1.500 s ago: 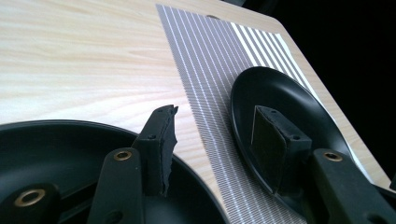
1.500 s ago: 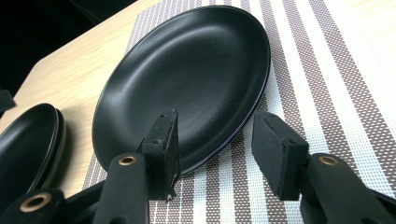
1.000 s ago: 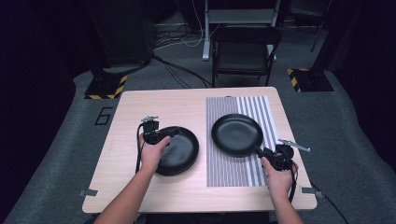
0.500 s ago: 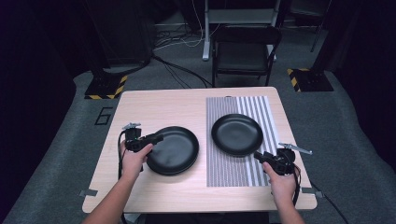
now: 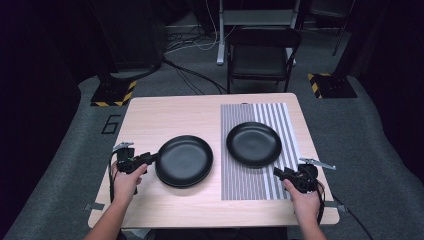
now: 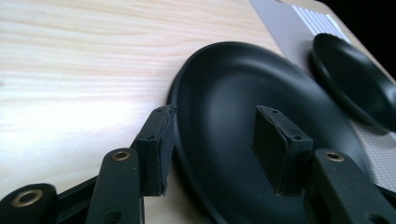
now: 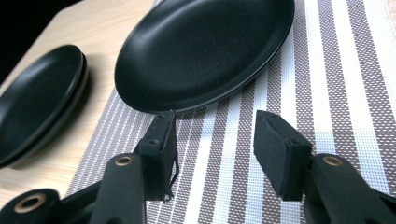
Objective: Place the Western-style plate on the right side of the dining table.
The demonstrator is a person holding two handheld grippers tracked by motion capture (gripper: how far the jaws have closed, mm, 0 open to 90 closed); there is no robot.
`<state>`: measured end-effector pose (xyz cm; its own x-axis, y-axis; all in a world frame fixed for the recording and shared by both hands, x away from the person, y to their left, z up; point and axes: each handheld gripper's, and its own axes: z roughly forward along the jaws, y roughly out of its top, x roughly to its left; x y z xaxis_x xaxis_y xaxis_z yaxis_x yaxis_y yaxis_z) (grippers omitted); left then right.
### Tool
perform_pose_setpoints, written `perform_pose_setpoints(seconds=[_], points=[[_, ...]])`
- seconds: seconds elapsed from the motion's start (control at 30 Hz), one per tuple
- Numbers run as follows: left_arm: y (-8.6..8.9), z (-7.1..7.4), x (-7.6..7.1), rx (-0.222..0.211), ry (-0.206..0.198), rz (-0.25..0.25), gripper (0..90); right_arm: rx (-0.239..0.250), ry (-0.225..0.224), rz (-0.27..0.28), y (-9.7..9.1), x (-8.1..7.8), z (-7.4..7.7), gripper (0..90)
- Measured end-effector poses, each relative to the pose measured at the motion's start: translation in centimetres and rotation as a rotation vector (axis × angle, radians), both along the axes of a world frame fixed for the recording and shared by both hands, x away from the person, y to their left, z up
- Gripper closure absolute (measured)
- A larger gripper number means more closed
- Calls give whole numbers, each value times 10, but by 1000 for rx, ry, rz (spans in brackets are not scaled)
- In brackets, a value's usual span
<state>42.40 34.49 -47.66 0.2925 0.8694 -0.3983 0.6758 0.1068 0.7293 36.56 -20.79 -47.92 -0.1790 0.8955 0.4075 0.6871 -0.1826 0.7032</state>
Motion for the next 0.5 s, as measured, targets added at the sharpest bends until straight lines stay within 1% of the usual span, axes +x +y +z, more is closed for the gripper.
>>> perform_pose_setpoints(seconds=[0.03,0.13,0.17,0.2,0.23,0.3,0.43,0.47,0.5], points=[[0,0,0,0,0,0,487,-7,2,3,0,0,-1,489],[8,-3,-3,-3,5,18,487,-15,3,12,0,0,-3,489],[10,-3,-4,0,8,19,487,-12,4,17,0,1,-5,488],[14,-5,-6,10,0,28,487,-11,10,13,-1,1,-6,488],[14,-5,-6,10,0,28,487,-11,10,13,-1,1,-6,488],[19,-8,-7,26,2,39,487,-17,17,13,-2,1,-10,487],[24,-11,-7,24,10,29,485,-52,30,10,-1,0,-16,487],[25,-12,-6,25,19,25,485,-65,27,15,-1,1,-18,488],[26,-14,-6,28,23,22,485,-65,27,15,-1,1,-18,488]])
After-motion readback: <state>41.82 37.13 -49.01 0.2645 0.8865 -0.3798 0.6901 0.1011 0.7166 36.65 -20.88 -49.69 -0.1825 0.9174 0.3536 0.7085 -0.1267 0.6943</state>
